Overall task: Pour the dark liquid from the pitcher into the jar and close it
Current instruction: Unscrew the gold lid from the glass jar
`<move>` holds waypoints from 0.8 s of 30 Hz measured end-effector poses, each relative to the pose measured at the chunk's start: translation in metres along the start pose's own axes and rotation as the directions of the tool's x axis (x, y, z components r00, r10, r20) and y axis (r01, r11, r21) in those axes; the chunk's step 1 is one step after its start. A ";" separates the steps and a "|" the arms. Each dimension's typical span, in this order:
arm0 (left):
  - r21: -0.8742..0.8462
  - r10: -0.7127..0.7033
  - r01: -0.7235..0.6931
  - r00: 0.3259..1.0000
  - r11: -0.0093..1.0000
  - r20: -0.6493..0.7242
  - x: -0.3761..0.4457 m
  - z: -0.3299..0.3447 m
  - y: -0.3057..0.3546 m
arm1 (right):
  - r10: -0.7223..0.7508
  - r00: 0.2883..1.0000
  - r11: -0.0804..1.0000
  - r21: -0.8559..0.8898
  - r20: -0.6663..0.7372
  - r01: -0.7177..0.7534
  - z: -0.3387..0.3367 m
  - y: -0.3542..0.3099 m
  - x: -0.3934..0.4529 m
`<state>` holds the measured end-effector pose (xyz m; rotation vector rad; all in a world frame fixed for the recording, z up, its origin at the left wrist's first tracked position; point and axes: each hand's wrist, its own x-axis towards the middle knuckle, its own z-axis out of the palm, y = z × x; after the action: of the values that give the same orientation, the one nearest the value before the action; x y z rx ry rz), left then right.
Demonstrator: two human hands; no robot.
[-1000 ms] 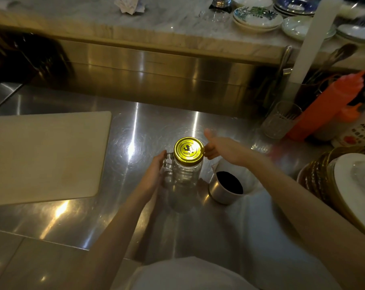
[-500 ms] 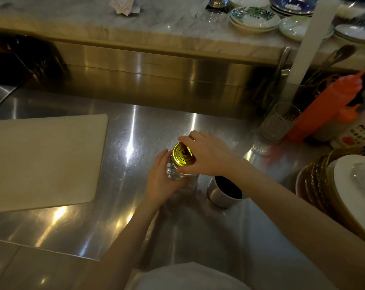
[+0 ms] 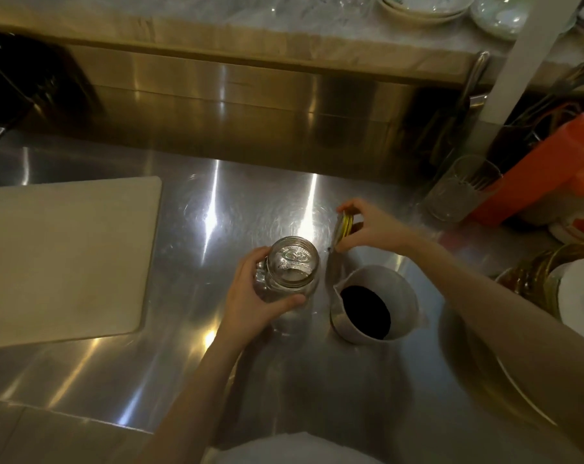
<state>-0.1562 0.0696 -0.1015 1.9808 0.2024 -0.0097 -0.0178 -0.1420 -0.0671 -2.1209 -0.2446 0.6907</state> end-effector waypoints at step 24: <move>-0.132 -0.033 0.038 0.999 0.991 0.039 0.004 0.001 -0.003 | -0.107 0.981 0.964 -0.260 -0.161 0.062 0.012 0.033 0.000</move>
<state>-0.1526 0.0702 -0.1050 1.8432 0.2094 -0.0549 -0.0264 -0.1537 -0.0989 -2.3843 -0.3412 0.4382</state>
